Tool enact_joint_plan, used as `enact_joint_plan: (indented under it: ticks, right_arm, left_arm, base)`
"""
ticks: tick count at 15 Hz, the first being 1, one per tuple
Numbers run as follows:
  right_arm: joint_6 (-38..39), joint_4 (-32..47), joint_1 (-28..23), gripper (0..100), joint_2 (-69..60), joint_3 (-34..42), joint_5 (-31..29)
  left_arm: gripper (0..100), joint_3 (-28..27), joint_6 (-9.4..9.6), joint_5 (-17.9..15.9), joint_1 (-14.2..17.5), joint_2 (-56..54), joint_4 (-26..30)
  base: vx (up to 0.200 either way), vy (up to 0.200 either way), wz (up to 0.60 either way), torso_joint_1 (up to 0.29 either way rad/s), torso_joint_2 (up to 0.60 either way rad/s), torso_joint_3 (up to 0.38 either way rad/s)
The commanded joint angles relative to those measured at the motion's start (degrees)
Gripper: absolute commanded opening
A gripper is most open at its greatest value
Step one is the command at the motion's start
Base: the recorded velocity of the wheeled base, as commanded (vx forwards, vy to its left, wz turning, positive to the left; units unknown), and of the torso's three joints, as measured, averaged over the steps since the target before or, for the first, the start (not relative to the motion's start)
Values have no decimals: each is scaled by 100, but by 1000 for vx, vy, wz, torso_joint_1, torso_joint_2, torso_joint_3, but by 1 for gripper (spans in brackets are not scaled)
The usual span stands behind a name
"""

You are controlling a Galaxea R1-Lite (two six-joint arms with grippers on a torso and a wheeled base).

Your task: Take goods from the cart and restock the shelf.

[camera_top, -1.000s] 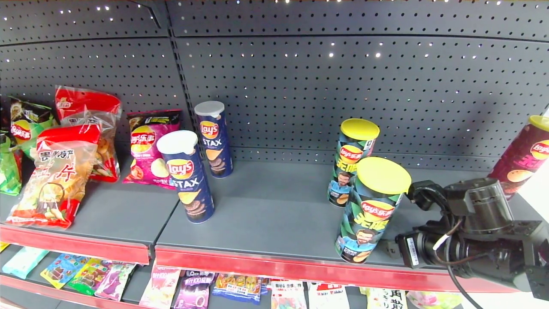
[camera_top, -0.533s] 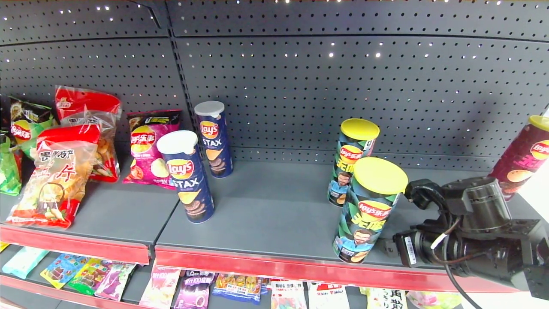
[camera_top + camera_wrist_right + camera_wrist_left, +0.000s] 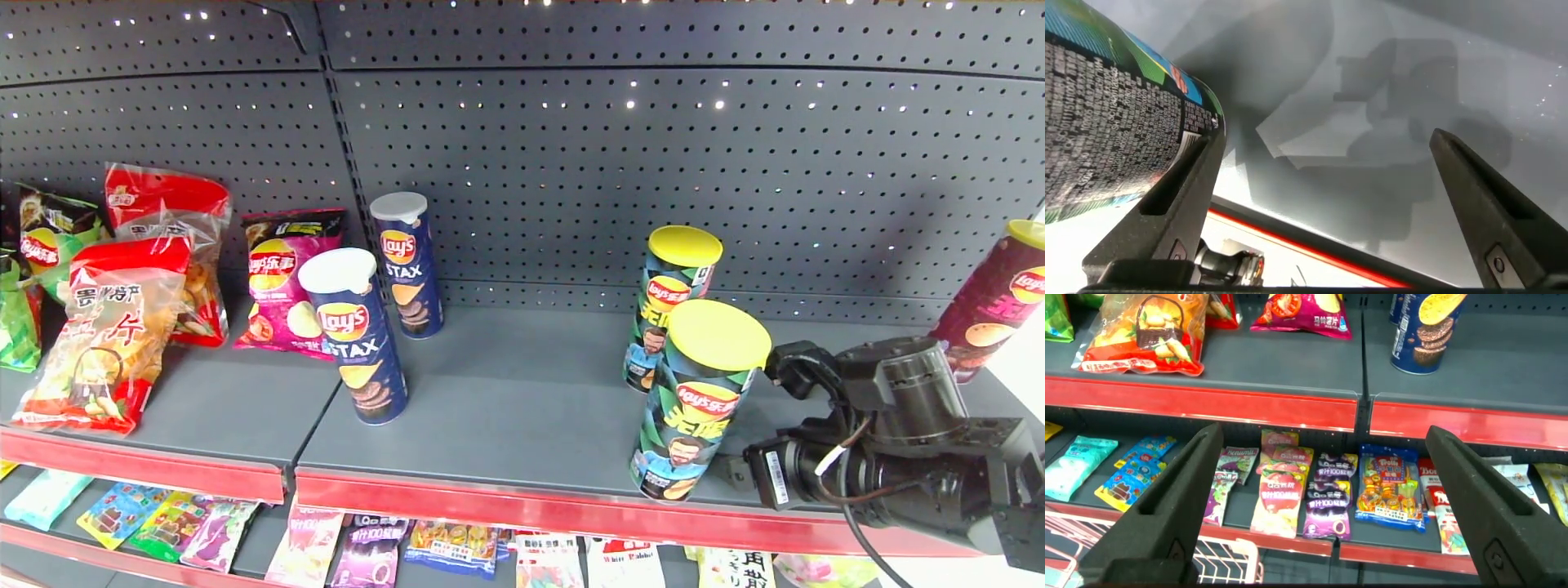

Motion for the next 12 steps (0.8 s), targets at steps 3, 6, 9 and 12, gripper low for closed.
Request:
enact_joint_plan:
  ticks: [3,6,9,12]
  right_arm:
    - [8,-9,58,100,-7,-2,0]
    - [8,-9,58,100,-7,-2,0]
    - [8,-9,66,100,-16,-28,0]
    - [8,-53,66,100,-34,-19,0]
  left_arm:
    - [100,0,-1,-2,1,8,-4]
    - [100,0,-1,-2,1,8,-4]
    - [100,0,-1,-2,1,8,-4]
    - [100,0,-1,-2,1,8,-4]
  base:
    - [0,0,0,0,0,0]
    - [0,0,0,0,0,0]
    - [0,0,0,0,0,0]
    - [0,0,0,0,0,0]
